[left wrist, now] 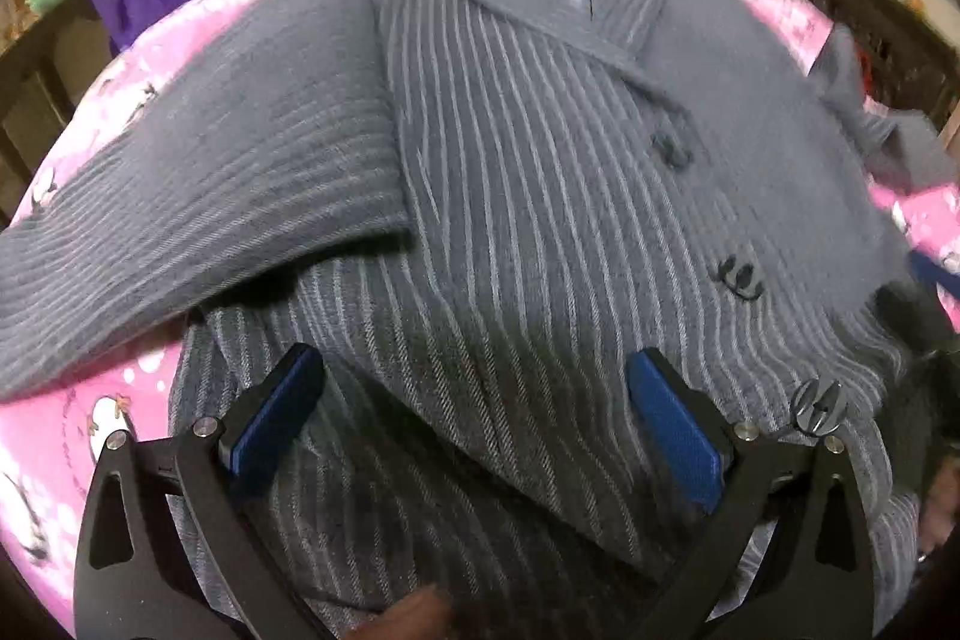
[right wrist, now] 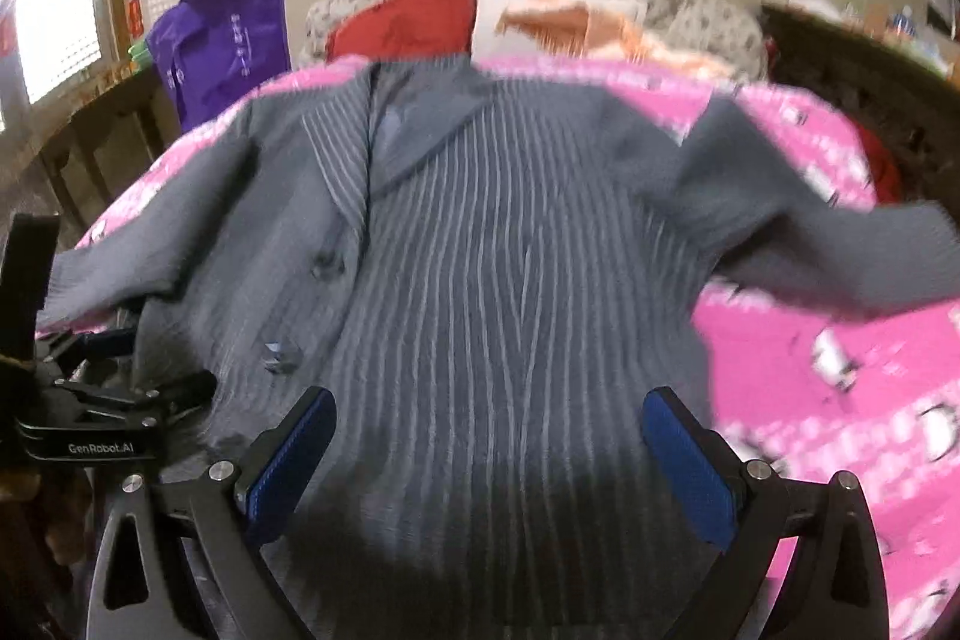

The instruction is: Fold large clothes

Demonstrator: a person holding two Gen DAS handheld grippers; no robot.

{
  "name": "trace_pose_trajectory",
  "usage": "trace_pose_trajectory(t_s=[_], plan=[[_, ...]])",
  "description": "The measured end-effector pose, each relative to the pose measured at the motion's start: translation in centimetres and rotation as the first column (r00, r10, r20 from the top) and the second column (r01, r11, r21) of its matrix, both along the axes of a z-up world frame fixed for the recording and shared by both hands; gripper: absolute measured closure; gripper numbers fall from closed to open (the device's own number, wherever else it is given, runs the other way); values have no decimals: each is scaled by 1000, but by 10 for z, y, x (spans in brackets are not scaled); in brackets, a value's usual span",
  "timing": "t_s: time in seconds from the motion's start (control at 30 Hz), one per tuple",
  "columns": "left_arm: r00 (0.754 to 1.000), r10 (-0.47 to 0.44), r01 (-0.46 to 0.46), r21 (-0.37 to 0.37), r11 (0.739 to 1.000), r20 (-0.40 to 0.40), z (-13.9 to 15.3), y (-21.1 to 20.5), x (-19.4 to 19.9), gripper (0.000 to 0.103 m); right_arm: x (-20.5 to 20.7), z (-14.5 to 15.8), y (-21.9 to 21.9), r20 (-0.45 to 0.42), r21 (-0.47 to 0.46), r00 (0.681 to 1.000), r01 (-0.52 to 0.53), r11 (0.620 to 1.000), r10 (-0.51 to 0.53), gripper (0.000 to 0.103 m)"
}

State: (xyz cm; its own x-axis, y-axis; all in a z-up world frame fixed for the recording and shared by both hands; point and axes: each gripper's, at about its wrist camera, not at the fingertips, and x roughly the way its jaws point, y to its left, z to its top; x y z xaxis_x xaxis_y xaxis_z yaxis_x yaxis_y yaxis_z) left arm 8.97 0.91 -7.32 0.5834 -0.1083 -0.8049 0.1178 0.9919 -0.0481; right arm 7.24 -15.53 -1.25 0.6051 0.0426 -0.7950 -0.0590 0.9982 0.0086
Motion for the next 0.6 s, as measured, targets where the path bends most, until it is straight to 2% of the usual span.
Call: trace_pose_trajectory(t_s=[0.07, 0.23, 0.6], plan=[[1000, 5, -5, 0, 1000, 8, -1, -1, -3, 0, 1, -17, -5, -48, 28, 999, 17, 999, -16, 2], [1000, 13, -13, -1, 1000, 20, -2, -3, -5, 0, 4, -20, -11, -57, 64, 998, 36, 997, -33, 0], [1000, 17, -17, -11, 1000, 22, -5, 2, -12, 0, 3, -21, -10, -68, 59, 997, 42, 997, -38, 0]])
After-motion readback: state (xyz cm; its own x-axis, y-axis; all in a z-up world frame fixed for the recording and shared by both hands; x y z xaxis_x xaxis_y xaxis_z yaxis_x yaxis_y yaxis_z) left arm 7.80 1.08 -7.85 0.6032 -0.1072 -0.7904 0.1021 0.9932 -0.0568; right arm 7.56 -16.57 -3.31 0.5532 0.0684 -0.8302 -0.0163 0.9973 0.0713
